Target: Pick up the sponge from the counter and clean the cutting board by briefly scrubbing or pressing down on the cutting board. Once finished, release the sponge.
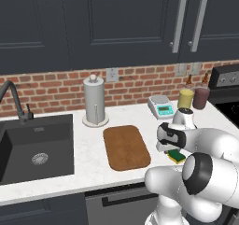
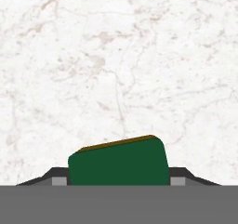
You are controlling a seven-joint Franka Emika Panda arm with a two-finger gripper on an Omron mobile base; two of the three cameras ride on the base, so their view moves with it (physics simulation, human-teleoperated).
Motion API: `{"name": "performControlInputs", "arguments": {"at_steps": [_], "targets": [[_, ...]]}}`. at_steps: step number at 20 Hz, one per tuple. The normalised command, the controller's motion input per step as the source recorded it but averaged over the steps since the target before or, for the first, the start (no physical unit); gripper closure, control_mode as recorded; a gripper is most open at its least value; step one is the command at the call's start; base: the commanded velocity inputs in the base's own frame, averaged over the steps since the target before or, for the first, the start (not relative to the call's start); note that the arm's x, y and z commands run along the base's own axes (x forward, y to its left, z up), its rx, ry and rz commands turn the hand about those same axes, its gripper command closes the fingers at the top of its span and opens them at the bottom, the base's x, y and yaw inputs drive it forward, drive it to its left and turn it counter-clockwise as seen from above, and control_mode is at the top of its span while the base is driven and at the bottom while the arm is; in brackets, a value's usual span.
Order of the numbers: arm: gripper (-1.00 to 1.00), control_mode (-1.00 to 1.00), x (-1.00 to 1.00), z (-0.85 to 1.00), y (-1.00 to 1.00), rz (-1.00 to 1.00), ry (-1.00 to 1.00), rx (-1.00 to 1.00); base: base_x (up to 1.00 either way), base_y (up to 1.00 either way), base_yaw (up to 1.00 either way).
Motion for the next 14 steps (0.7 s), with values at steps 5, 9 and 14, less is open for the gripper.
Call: {"name": "performControlInputs", "arguments": {"at_steps": [5, 9, 14], "targets": [[1.0, -1.0, 0.0, 0.0, 0.0, 0.0, 0.0, 0.0, 0.0, 0.0, 0.0], [1.0, -1.0, 0.01, 0.01, 0.02, 0.0, 0.0, 0.0, 0.0, 0.0, 0.0], [1.0, -1.0, 0.31, 0.42, 0.16, 0.0, 0.0, 0.01, 0.0, 0.0, 0.0]]}}
